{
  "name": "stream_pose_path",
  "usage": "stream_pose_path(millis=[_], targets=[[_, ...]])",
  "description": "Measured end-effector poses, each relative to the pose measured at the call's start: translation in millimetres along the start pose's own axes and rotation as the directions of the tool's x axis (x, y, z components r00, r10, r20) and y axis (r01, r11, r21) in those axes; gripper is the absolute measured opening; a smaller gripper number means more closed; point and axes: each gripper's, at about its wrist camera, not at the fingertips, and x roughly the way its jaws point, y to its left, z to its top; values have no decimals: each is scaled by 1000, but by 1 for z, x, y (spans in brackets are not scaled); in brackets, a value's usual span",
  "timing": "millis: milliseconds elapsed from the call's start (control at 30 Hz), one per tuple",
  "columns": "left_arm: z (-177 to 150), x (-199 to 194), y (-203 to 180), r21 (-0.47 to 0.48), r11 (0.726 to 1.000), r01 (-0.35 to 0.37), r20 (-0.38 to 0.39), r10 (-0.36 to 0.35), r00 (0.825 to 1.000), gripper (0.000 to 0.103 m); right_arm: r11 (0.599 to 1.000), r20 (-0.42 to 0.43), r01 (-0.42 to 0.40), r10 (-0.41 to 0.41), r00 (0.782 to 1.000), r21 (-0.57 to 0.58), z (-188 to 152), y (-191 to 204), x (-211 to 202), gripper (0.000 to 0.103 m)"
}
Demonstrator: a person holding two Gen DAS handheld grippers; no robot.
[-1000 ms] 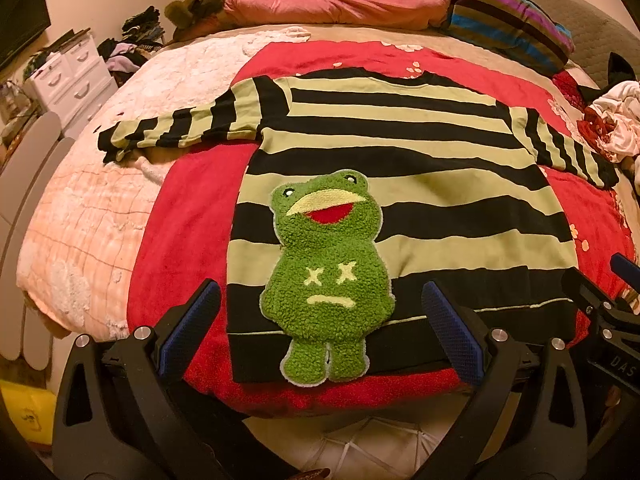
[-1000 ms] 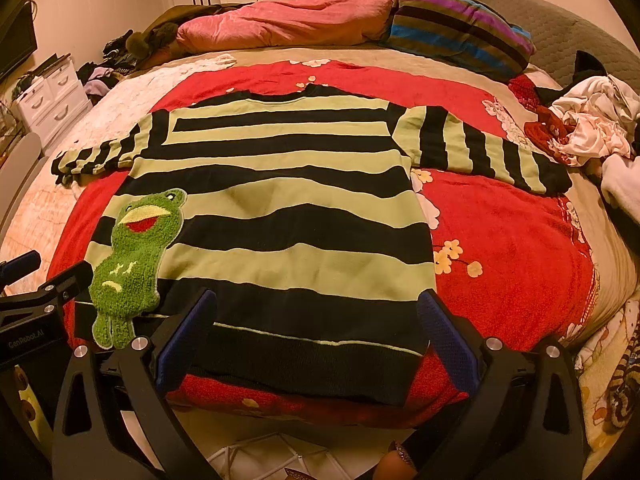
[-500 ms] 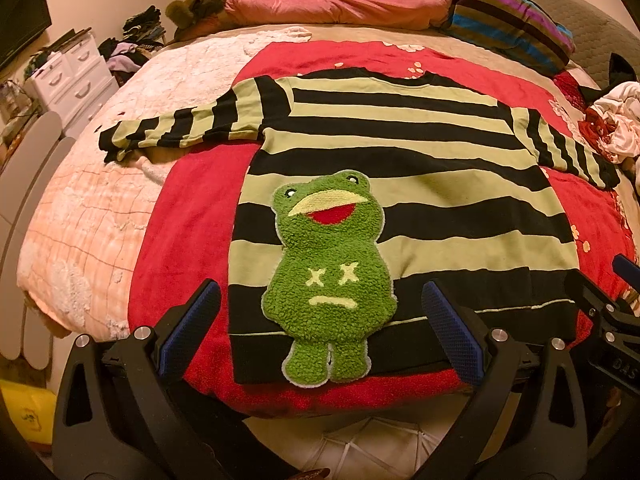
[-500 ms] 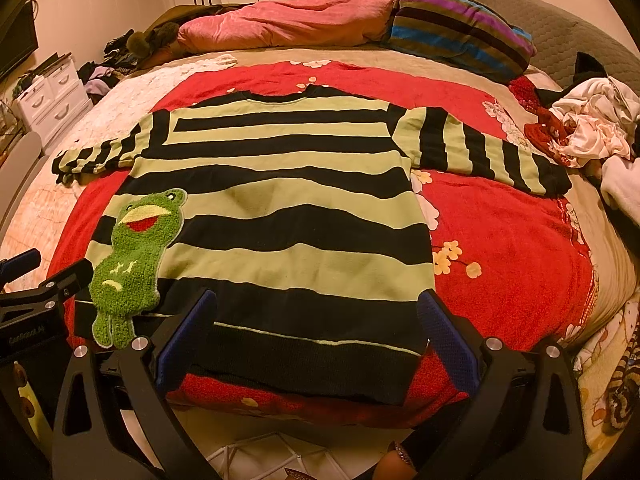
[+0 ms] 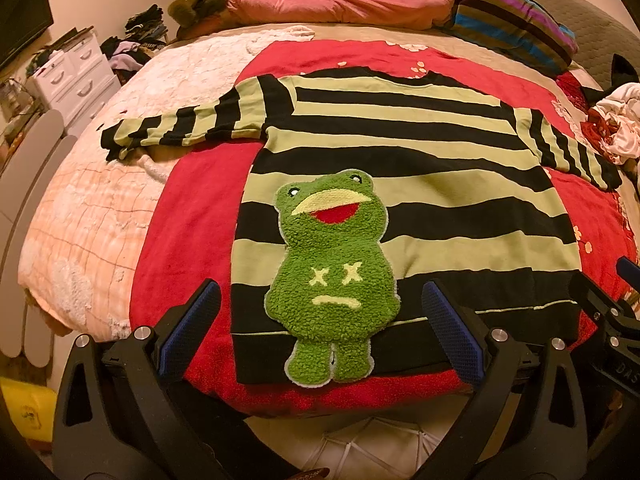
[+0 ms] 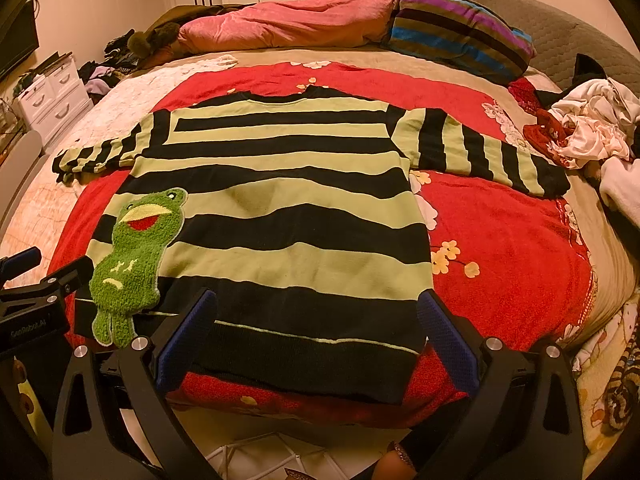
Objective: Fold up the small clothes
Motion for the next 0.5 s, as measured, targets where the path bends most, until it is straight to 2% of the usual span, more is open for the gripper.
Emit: stream_pose_path(millis=[500], targets=[[-2,4,2,-2,1000,2,-5,-2,1000,94,1000,-10,8,-8,1000,-9,-1,-1,2,99]])
